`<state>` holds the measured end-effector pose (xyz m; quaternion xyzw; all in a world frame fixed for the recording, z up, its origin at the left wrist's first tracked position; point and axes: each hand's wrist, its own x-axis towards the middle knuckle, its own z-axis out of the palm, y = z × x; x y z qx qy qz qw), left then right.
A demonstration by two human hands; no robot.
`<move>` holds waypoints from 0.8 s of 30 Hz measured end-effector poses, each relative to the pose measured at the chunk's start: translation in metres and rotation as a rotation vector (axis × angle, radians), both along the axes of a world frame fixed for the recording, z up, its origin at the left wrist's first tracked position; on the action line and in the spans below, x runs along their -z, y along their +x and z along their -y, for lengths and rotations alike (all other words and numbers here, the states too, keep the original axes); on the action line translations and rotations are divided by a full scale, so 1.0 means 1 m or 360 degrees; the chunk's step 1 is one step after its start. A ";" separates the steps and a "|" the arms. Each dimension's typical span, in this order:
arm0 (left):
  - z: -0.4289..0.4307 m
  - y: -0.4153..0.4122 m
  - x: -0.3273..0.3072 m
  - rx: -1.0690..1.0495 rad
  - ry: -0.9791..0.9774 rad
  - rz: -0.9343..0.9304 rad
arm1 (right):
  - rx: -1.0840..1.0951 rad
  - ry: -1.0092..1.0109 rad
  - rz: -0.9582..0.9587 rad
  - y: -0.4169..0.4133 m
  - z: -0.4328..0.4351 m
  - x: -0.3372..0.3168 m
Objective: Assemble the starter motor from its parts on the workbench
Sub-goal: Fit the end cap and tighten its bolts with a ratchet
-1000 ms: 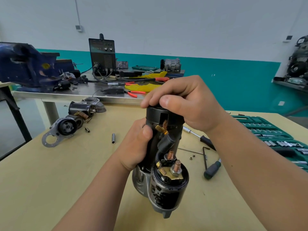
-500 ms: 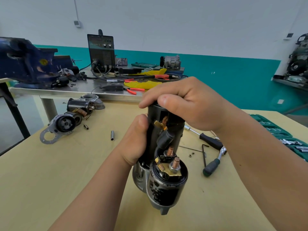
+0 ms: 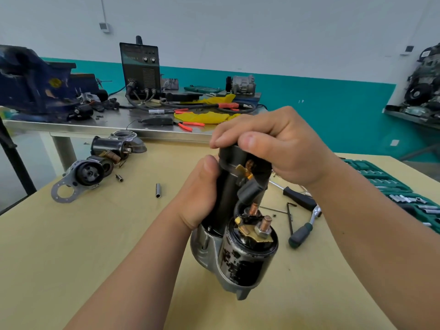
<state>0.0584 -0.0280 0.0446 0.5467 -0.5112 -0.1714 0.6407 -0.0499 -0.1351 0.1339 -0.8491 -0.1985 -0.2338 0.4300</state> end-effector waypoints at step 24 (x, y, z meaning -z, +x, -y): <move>-0.013 -0.004 0.001 0.0103 -0.0339 -0.0093 | -0.0068 0.0369 -0.0075 0.011 -0.014 0.009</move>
